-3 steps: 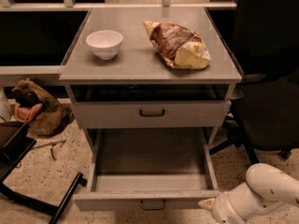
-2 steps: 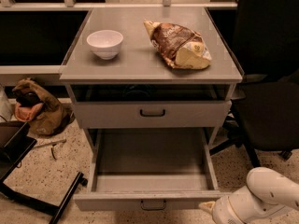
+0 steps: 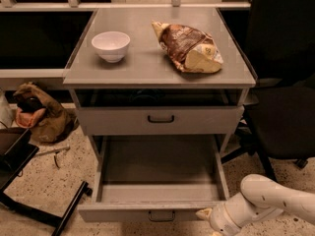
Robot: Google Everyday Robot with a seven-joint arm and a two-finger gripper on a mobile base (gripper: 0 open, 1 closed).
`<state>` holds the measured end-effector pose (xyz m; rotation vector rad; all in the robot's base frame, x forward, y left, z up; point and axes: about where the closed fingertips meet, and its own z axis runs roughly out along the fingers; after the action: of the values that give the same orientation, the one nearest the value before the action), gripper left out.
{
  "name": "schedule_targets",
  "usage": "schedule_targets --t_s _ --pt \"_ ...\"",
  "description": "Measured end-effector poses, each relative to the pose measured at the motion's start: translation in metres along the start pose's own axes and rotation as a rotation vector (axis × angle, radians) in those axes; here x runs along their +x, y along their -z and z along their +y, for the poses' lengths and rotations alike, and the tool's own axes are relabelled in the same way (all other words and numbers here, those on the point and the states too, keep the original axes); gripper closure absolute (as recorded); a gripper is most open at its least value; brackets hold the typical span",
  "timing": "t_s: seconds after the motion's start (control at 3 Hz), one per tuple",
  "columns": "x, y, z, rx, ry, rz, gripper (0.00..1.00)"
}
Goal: Close middle drawer
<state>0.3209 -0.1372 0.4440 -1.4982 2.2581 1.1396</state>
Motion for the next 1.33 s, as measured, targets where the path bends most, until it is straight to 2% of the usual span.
schedule_targets --t_s 0.33,0.67,1.0,1.33 --pt "-0.002 -0.014 -0.029 0.017 0.029 0.005 0.00" --pt "-0.013 -0.013 -0.053 0.061 0.066 0.014 0.00" --pt "-0.013 -0.013 -0.053 0.061 0.066 0.014 0.00" --pt "-0.024 -0.013 -0.070 0.074 0.105 -0.008 0.00"
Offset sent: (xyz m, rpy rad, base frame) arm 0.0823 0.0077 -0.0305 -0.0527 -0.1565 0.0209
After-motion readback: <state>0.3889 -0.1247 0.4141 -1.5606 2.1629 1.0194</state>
